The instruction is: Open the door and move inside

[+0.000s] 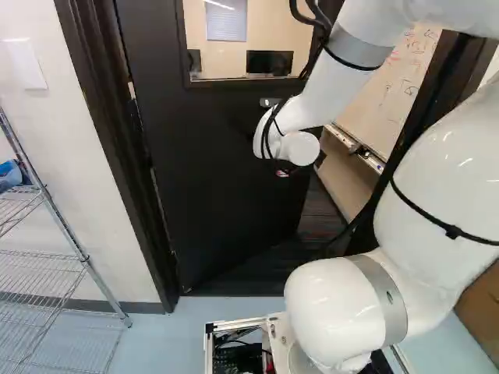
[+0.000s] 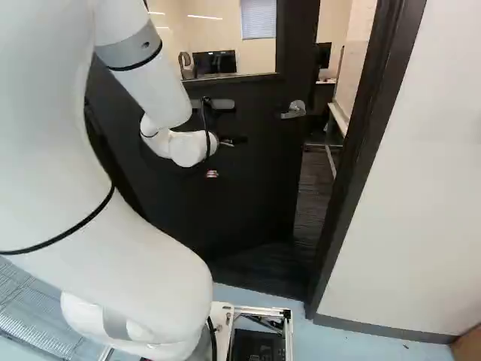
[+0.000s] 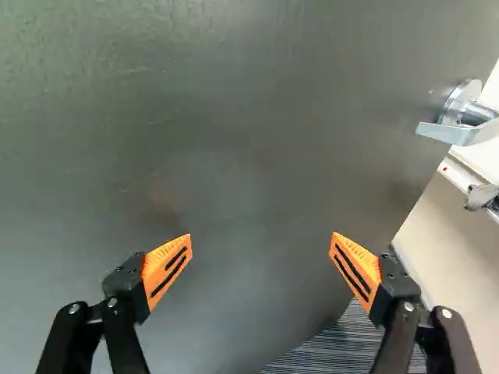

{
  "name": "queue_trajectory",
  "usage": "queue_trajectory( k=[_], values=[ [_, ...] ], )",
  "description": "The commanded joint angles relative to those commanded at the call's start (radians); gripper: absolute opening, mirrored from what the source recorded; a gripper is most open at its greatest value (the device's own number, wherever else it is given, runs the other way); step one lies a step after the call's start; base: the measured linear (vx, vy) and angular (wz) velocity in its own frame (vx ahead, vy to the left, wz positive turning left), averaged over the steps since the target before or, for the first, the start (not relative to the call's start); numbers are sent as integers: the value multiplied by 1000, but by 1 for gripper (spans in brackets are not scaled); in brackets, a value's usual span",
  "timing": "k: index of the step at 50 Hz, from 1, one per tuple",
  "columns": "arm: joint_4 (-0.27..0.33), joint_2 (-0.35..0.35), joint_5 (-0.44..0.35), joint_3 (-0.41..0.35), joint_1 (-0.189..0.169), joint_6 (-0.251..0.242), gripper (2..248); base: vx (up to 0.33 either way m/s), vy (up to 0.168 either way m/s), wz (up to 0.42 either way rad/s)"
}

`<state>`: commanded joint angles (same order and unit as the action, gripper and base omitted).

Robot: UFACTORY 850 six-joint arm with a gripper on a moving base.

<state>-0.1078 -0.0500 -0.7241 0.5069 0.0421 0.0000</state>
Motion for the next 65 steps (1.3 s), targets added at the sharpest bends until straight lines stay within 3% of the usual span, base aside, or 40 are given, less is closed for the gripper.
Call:
queue_trajectory(
  k=[23, 65],
  values=[
    [-58, 79, 0, 79, 45, 0, 247, 0, 0, 0],
    [-39, 210, 0, 218, 117, 0, 247, 0, 0, 0]
  ],
)
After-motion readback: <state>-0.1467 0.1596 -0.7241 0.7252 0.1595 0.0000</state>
